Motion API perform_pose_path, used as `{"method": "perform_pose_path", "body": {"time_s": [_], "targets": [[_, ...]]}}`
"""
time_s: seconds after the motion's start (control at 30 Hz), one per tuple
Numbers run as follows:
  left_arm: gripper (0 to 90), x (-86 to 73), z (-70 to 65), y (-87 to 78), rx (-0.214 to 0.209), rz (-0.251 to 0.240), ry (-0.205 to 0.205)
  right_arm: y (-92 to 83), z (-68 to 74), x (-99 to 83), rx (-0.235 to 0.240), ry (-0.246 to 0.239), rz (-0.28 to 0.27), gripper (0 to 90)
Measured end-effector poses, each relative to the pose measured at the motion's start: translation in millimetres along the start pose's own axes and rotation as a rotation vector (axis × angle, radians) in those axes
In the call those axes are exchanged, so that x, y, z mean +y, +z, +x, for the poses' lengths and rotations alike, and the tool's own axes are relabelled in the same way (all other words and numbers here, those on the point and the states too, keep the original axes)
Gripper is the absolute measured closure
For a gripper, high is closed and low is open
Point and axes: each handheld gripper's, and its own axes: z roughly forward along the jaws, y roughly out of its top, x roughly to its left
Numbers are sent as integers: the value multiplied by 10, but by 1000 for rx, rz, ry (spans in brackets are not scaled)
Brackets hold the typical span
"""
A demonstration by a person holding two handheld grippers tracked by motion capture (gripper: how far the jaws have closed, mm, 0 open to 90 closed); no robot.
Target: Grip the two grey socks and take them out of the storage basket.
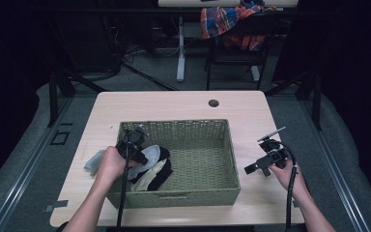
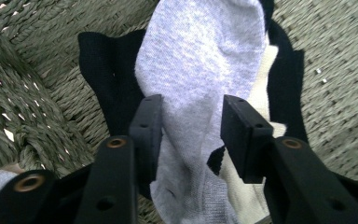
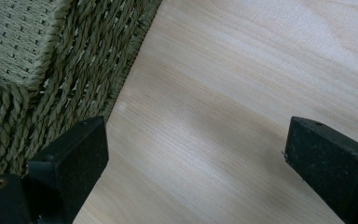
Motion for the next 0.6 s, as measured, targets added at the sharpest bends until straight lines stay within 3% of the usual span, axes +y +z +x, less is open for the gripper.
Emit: {"method": "perform_pose_path", "body": {"time_s": [0.2,0.37,0.6], "targets": [[713,-10,-7,40,1,18,28,-2,-1,5,-3,-8,12,60],[845,-18,-22,29,2,6,48,1,-2,5,-1,-6,11,60],[854,-41,-45,-126,-22,-48,67,-3,-4,4,1,-8,11,60]]}}
